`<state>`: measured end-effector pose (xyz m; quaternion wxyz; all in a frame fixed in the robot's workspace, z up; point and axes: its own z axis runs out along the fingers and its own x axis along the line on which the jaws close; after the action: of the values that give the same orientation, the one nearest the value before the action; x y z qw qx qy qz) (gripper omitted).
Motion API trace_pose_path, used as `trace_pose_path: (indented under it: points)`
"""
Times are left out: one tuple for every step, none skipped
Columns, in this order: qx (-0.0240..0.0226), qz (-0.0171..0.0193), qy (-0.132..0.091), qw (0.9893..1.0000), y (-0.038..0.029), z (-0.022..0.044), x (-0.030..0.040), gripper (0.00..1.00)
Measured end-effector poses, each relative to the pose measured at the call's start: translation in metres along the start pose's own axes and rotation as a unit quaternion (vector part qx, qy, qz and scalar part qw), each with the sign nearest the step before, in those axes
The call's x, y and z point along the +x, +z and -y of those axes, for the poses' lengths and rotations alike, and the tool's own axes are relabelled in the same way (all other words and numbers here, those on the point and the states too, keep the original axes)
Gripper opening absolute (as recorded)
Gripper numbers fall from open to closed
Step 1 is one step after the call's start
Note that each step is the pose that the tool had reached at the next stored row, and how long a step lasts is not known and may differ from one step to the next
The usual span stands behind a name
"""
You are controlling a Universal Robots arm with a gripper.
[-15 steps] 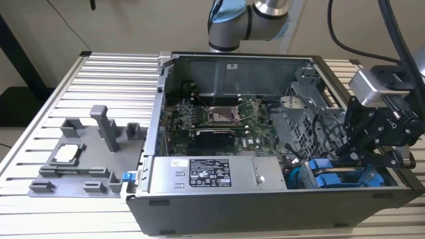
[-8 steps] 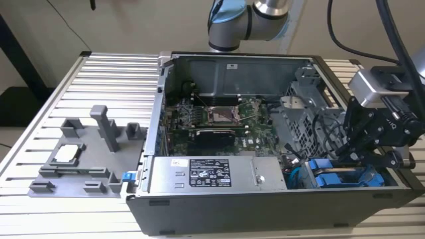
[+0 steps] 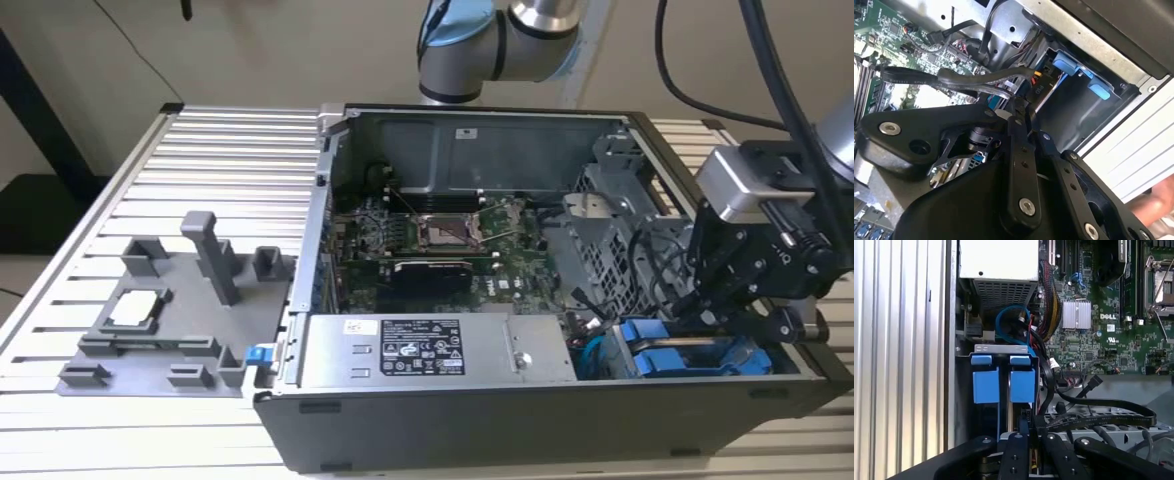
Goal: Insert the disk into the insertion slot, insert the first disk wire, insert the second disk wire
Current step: 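Insert the second disk wire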
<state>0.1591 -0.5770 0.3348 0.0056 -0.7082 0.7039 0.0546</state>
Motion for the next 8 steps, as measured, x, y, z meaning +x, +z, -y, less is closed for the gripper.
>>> trace_pose_path:
  points:
    - [0.0003, -0.0001, 0.0, 1.0, 0.0005, 0.0, 0.0, 0.16]
    - [0.0003, 0.0001, 0.0, 1.0, 0.0008, 0.0001, 0.0001, 0.16]
    - [0.0003, 0.0006, 0.0, 1.0, 0.0014, 0.0001, 0.0001, 0.16]
    - [0.0003, 0.0008, 0.0, 1.0, 0.0016, 0.0001, 0.0001, 0.16]
    - [0.0003, 0.0007, 0.0, 1.0, 0.0016, 0.0002, 0.0001, 0.16]
    - [0.0003, 0.0007, 0.0, 1.0, 0.0016, 0.0002, 0.0001, 0.16]
    - [0.0003, 0.0006, 0.0, 1.0, 0.0017, 0.0003, 0.0001, 0.16]
    - [0.0005, 0.0015, 0.0, 1.0, 0.0023, 0.0004, 0.0, 0.17]
